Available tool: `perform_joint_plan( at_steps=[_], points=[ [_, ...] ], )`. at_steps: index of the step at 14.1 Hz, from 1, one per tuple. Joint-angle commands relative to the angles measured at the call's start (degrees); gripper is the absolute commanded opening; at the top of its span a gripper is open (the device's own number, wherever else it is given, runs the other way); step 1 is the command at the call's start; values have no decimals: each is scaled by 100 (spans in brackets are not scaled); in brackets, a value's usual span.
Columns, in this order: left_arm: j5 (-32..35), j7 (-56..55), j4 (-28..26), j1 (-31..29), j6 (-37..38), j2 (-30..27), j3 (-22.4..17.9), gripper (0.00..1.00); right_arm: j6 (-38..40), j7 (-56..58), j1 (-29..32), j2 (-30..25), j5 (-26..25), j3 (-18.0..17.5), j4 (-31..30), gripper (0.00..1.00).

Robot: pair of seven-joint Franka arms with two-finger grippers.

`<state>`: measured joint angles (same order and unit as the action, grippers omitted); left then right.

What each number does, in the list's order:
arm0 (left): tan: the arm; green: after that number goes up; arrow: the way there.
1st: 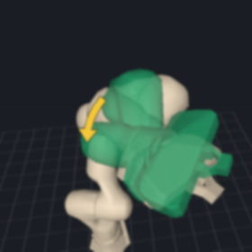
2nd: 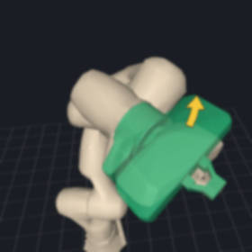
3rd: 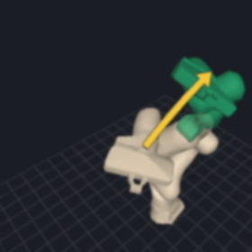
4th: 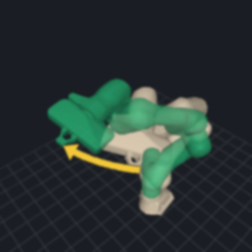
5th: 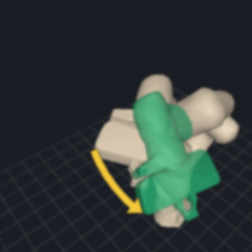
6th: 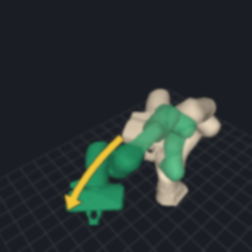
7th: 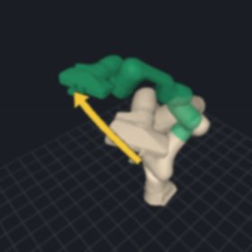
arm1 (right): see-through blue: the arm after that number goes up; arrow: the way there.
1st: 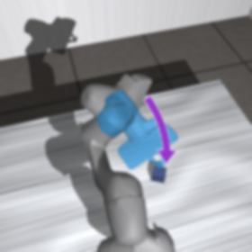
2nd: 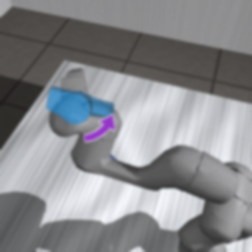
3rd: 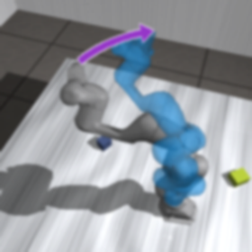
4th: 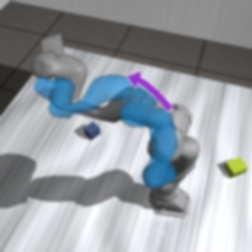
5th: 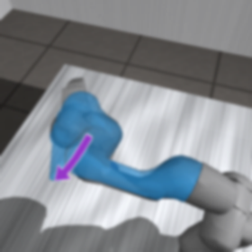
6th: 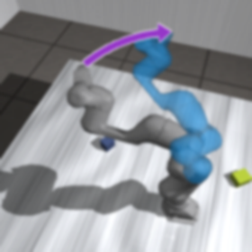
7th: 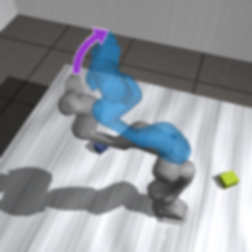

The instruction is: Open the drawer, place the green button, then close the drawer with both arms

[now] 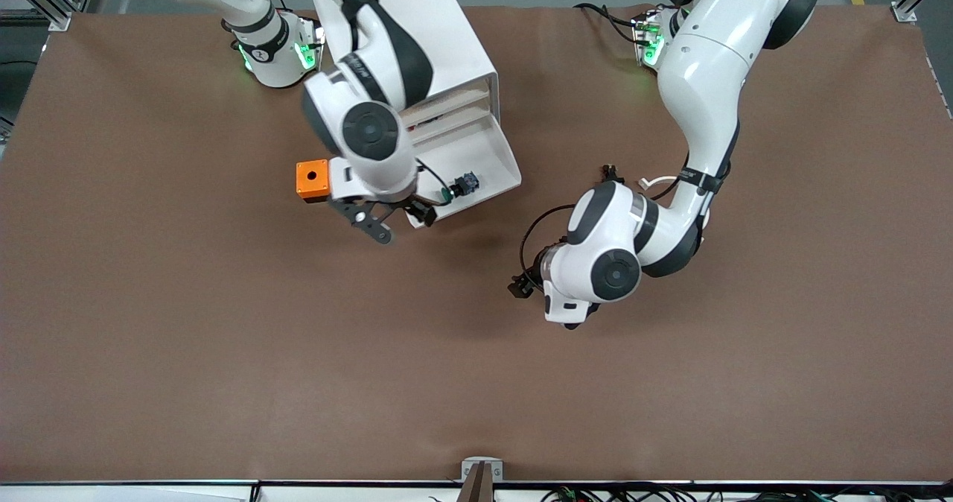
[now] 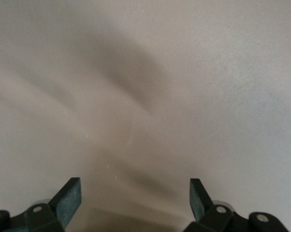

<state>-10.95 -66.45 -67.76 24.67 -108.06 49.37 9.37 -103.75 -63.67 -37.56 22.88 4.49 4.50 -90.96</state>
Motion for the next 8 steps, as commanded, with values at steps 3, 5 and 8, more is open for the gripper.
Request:
perform_joint_plan(
  at_steps=[3,5,8],
  points=[
    [699,1,-123,556,-391,-95,-111,99,1083,2696,1214,-906,-35,-90,-97,100],
    [1058,-52,-132,793,-392,-77,-111,99,1400,3603,1592,-1214,-368,-81,-194,100],
    [1139,-52,-202,1030,-506,-51,-111,99,1700,4816,2224,-1504,-510,-63,-194,100]
  ],
)
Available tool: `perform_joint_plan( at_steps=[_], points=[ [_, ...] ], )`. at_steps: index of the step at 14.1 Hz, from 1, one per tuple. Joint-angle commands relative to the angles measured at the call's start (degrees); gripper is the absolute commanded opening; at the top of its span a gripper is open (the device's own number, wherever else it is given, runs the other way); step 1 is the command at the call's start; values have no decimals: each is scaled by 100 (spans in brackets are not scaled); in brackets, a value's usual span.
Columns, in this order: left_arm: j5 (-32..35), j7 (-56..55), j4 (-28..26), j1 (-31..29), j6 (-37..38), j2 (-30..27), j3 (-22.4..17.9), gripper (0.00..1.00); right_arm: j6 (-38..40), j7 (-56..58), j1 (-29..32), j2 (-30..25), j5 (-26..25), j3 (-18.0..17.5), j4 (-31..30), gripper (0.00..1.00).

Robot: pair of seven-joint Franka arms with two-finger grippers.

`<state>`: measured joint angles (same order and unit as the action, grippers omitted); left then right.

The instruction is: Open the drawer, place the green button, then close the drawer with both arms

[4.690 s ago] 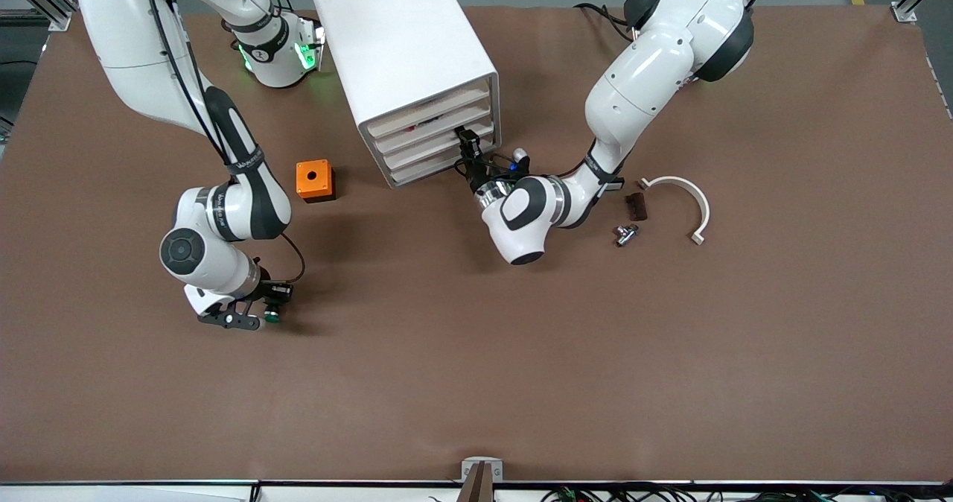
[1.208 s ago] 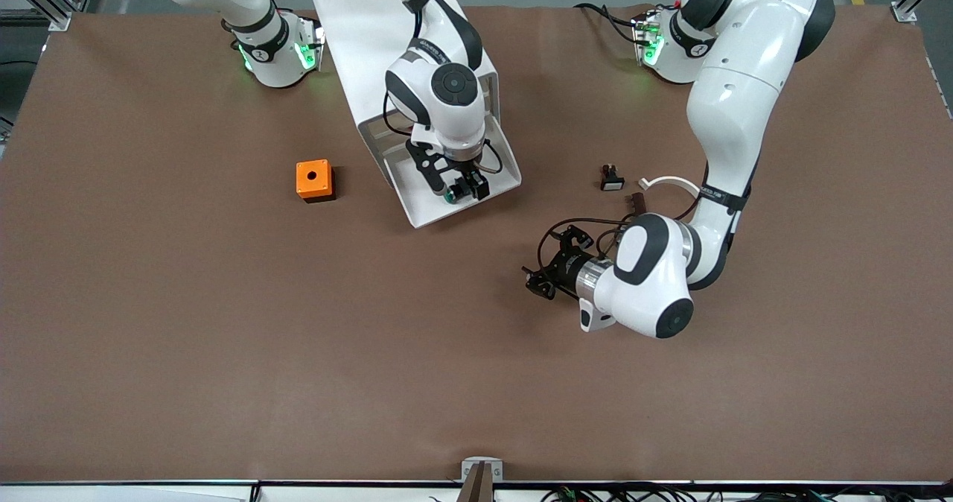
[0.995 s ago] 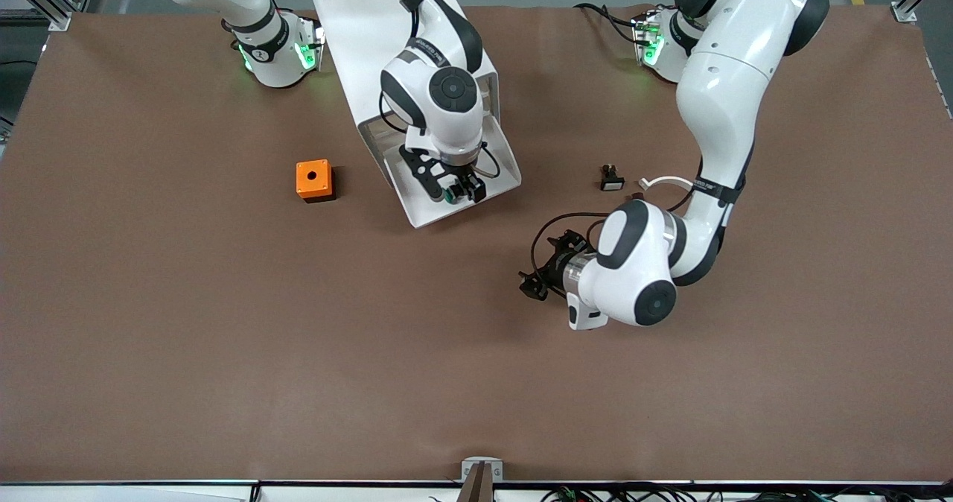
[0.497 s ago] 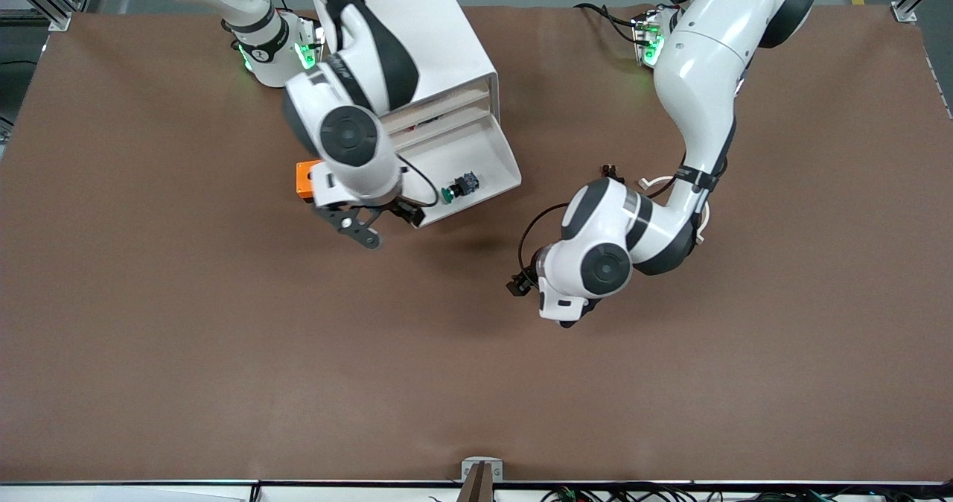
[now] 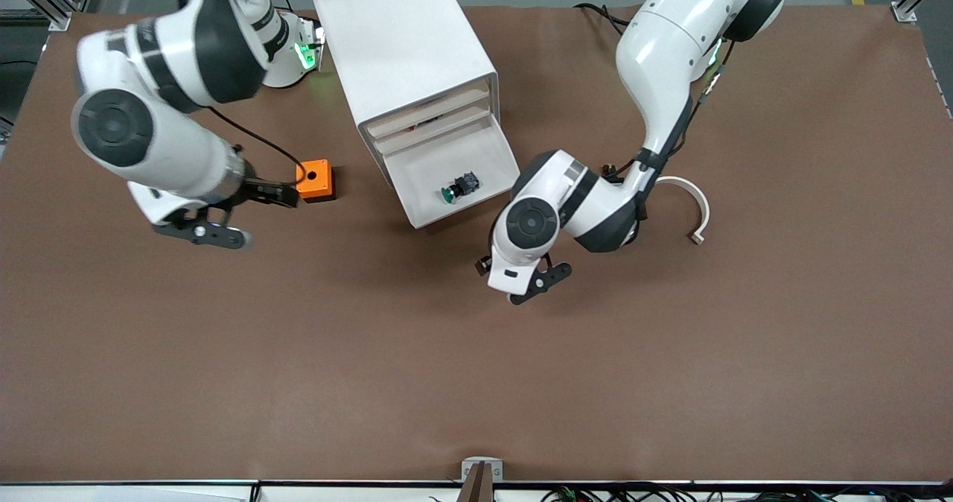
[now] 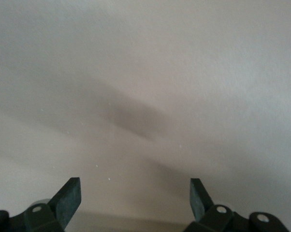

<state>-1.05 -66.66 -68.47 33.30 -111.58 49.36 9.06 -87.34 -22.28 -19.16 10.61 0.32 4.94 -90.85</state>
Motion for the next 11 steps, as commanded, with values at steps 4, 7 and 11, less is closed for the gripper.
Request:
perform_joint_plan(
  at_steps=[4,7,11],
  points=[
    [132,-101,-176,501,-206,-32,-54,99,165,2050,1360,-455,-94,-99,-188,100],
    [88,-145,-176,738,-215,12,-45,99,165,2210,1678,-455,-103,-90,-82,100],
    [44,-172,-307,1011,-223,47,-27,99,183,2656,2021,-429,-102,-99,-38,100]
  ],
)
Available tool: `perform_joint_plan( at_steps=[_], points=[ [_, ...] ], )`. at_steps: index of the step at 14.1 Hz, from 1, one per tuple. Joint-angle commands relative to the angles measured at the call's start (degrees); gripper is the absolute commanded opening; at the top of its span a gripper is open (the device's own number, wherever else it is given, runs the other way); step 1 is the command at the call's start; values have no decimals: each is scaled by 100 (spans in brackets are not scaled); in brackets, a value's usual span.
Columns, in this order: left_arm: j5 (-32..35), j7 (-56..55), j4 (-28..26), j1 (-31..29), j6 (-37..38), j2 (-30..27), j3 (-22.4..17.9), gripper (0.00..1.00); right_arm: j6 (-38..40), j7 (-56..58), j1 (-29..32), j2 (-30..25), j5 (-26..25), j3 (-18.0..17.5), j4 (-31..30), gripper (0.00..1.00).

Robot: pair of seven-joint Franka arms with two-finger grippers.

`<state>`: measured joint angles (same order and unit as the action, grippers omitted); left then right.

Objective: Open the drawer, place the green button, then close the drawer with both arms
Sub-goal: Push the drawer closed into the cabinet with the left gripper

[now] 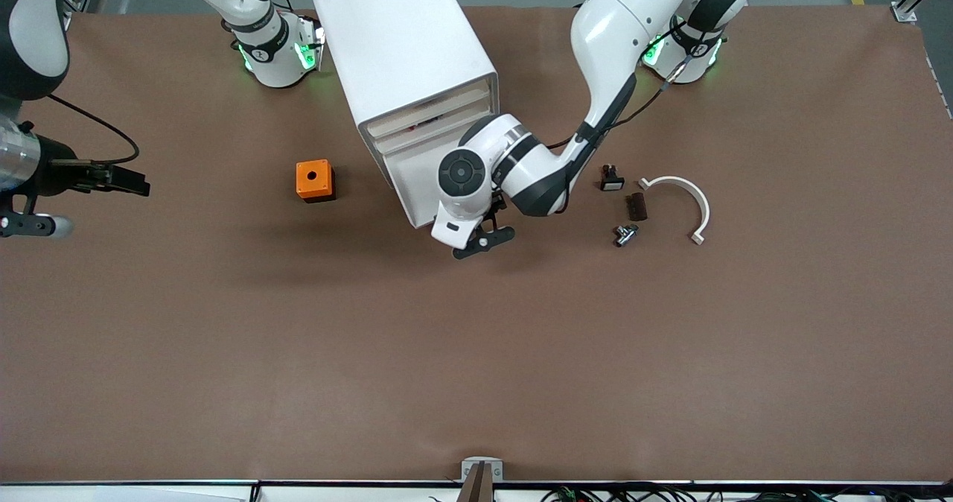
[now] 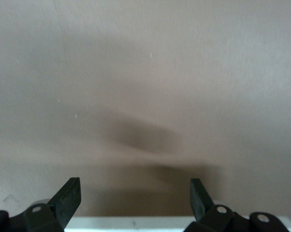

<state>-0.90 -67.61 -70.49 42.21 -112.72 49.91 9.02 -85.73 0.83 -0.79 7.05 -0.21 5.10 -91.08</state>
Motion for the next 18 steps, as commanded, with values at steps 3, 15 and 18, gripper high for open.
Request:
perform_joint_plan(
  at_steps=[3,15,18],
  points=[
    [-313,-86,-140,314,-110,-25,-15,99,30,444,193,-63,-94,-106,90,100],
    [-2608,-314,-483,684,-110,45,12,99,56,401,387,33,-225,-124,782,100],
    [-2591,-271,-492,649,-92,46,3,99,65,409,448,42,-138,-115,855,100]
  ],
)
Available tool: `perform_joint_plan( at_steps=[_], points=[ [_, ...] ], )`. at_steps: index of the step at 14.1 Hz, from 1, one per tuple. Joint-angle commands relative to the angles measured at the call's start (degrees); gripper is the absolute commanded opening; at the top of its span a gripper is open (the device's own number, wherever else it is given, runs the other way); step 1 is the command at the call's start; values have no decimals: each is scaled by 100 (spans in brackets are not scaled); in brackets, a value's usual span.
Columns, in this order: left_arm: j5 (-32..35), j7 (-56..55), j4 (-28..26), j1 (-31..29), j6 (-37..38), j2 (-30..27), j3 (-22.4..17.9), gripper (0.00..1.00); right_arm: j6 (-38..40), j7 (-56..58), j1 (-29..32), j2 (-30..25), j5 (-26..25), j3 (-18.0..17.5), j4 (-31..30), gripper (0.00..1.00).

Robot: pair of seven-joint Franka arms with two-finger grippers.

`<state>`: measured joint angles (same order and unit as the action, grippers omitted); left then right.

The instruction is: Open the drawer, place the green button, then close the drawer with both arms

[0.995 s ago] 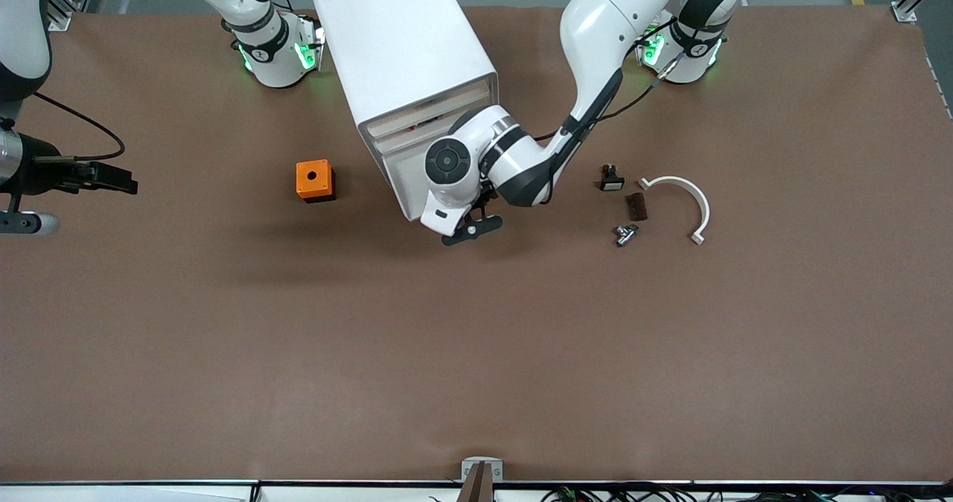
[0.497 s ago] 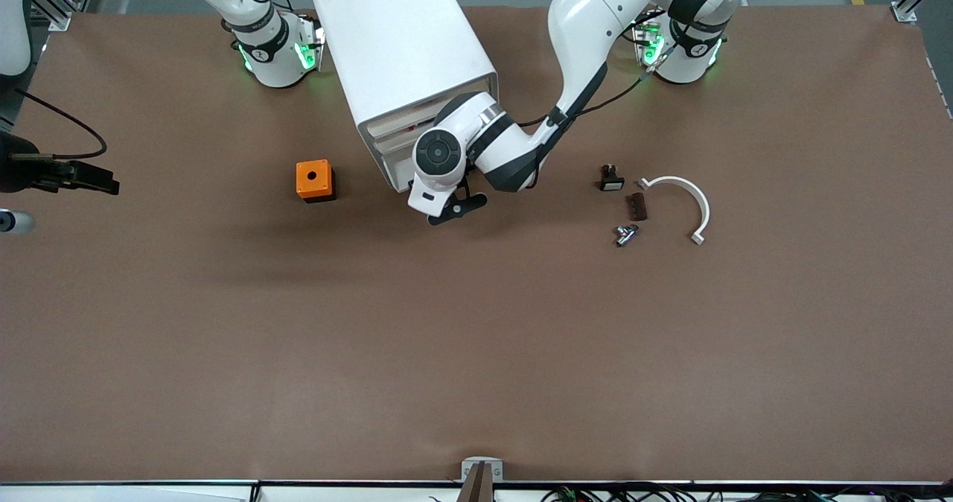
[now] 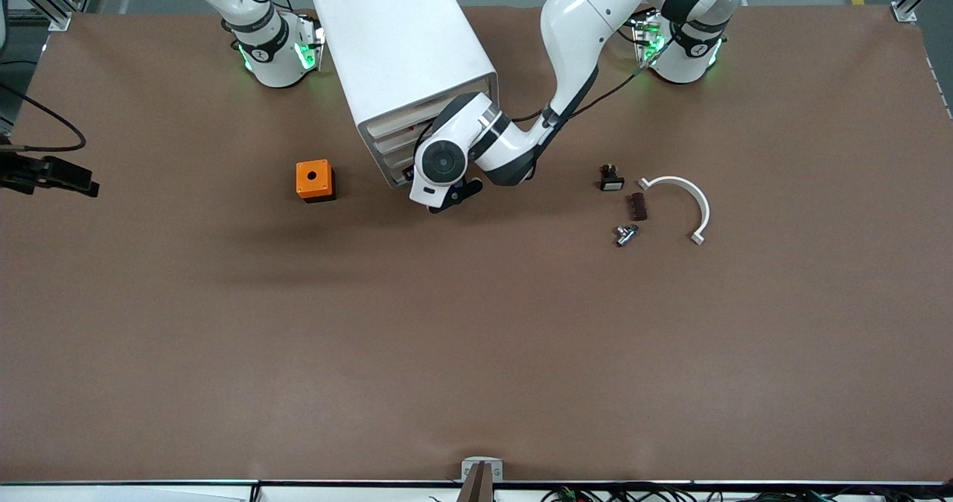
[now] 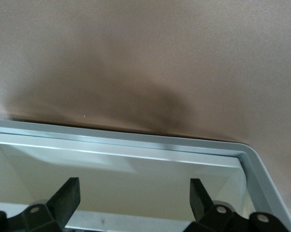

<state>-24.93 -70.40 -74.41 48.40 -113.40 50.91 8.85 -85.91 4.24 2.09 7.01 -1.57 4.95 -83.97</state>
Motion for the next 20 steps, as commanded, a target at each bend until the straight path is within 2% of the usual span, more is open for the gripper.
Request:
perform_joint_plan(
  at_steps=[1,3,6,8,11,13,15,16,20],
  points=[
    [-126,9,-91,-5,-25,-81,11,99,92,95,186,46,8,-108,118,100],
    [-117,-35,-47,-67,-25,-125,-67,99,162,86,213,37,34,-108,136,100],
    [40,-53,14,-541,-16,-283,-129,99,399,51,274,20,121,-100,22,100],
    [137,-18,76,-997,2,-624,-120,99,356,121,362,-76,350,-117,-40,100],
    [1031,-9,24,-1437,98,-1344,-94,99,321,121,310,-358,350,-144,-189,100],
    [1541,17,-3,-1762,737,-1767,-94,99,268,121,310,-612,350,-144,-451,100],
    [1755,201,-3,-2070,1335,-2075,-94,99,-82,121,301,-1103,350,-152,-1083,100],
    [1781,594,-3,-2315,1738,-2242,-94,99,-241,121,301,-1297,350,-152,-1295,100],
    [1799,2834,-29,-3369,3049,-3007,-85,99,-75,121,336,-1308,316,-135,-1271,100]
  ],
)
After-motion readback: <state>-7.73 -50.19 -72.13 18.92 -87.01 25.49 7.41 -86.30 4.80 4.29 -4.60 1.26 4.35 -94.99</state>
